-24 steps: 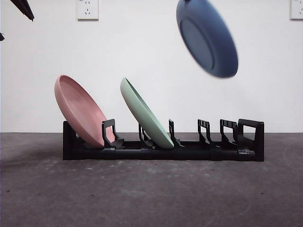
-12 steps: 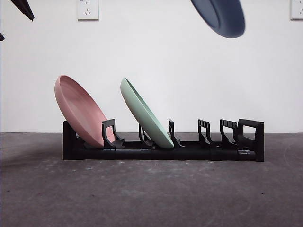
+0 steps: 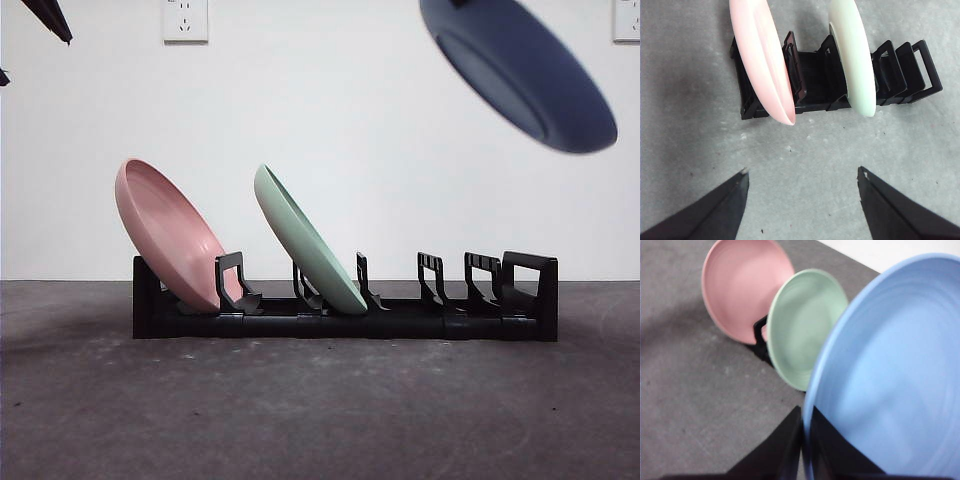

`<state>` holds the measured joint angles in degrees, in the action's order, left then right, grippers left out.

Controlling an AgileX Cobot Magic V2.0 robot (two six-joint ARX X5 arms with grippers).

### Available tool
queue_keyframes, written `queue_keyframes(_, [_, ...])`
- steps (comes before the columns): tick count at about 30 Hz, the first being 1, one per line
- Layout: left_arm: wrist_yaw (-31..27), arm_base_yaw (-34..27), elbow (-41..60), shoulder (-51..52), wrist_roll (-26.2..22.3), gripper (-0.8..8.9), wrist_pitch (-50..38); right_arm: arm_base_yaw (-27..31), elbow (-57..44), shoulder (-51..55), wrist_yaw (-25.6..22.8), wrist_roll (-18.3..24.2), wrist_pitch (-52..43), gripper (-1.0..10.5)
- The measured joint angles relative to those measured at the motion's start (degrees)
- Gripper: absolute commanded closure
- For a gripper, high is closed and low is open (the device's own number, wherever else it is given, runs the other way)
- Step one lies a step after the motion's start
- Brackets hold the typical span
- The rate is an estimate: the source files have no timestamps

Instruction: Place the plate

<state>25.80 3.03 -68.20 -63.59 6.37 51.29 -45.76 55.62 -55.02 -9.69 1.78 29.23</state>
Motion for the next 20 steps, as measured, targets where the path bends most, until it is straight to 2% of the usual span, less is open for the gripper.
queue_keyframes(3, [0.0,0.0,0.0,0.0,-0.44,4.69,0.0,-4.74,-5.09,1.25,-3.15,0.79,-3.5,9.3])
queue_keyframes(12, [0.0,0.0,0.0,0.0,-0.83,4.69,-0.02,-17.0,-12.55,-2.14,-5.03,1.01,-4.22,9.3])
queue_keyframes(15, [0.0,0.0,0.0,0.0,-0.83,4.69,-0.02,-19.37,-12.59,-5.44,-7.23,1.01,-4.83,9.3])
queue_keyframes(20, [0.0,0.0,0.0,0.0,-0.85,4.69,-0.02,-20.85,-12.59,-13.29,-7.69,0.94,-6.54,9.3])
